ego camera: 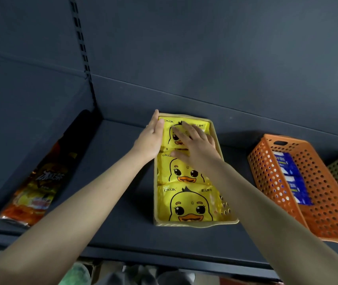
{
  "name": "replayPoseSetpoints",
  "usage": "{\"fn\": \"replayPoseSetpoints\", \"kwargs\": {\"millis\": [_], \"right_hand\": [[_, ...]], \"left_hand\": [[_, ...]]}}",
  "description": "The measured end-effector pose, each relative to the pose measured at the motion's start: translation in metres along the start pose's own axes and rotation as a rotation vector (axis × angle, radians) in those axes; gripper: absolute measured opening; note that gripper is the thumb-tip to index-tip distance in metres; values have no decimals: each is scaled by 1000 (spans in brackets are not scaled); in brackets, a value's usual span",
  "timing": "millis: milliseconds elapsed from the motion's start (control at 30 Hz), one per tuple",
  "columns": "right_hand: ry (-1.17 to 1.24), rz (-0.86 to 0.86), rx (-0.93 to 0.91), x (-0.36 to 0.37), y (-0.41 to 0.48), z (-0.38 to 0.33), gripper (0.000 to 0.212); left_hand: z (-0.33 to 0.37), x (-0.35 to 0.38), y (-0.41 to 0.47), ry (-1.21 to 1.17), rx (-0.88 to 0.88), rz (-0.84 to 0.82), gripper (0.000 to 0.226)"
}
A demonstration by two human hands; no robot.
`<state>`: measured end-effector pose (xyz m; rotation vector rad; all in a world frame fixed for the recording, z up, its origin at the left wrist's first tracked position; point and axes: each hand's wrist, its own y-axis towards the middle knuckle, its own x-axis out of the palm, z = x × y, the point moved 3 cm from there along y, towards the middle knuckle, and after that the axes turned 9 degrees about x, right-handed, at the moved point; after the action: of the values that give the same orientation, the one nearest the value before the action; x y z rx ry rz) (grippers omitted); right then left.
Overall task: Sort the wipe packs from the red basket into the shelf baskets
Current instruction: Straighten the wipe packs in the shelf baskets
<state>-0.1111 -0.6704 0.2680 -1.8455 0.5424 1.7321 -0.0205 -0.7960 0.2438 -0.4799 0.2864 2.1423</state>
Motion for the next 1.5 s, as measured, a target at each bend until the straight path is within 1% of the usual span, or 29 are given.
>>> {"fn": "replayPoseSetpoints", "kwargs": {"millis": [100,233,300,433,500,567,667,733,833,1000,1167,1233,1300,1333,1400,1500], "right_hand": [[-49,91,-7,-2,2,4,63],[-49,125,-39,-8,-10,8,57],[-18,106,-76,-12,-22,11,61],[133,27,-162,-8,-55,15,73],[190,10,-119,-7,-58,15,64],[194,-21,-46,-5,-52,10,55],[140,-151,18,7,-40,-2,55],[109,-183,2,10,-41,-1,57],[29,-179,-61,11,-50,8,59],[89,-165,-29,18,-39,4,57],[2,-125,-63,17,-45,4,57],[-7,-173,-69,13,-44,5,57],[85,-250,-34,9,-37,3,57],[168,-252,7,8,-33,1,57],[261,-188,86,11,-29,-4,55],[239,-114,103,20,-34,-9,55]], "left_hand": [[-3,0,2,18,-3,-11,56],[-2,-1,2,16,6,-16,57],[-2,-1,1,9,3,-12,56],[0,-1,-1,-6,4,-15,55],[3,-1,-1,-11,10,-11,55],[5,-1,-2,-8,11,-9,55],[5,-1,-3,0,2,-4,54],[5,-1,-3,-8,3,-7,54],[6,0,-3,-29,3,-9,54],[6,1,-3,-65,-5,4,54],[9,0,-4,-49,-5,-6,54],[10,-1,-5,-51,-2,-6,54],[9,-1,-4,-52,-3,-4,54],[8,-1,-4,-51,-5,0,54],[8,-1,-4,-56,-12,5,54],[8,0,-5,-60,-8,5,54]]}}
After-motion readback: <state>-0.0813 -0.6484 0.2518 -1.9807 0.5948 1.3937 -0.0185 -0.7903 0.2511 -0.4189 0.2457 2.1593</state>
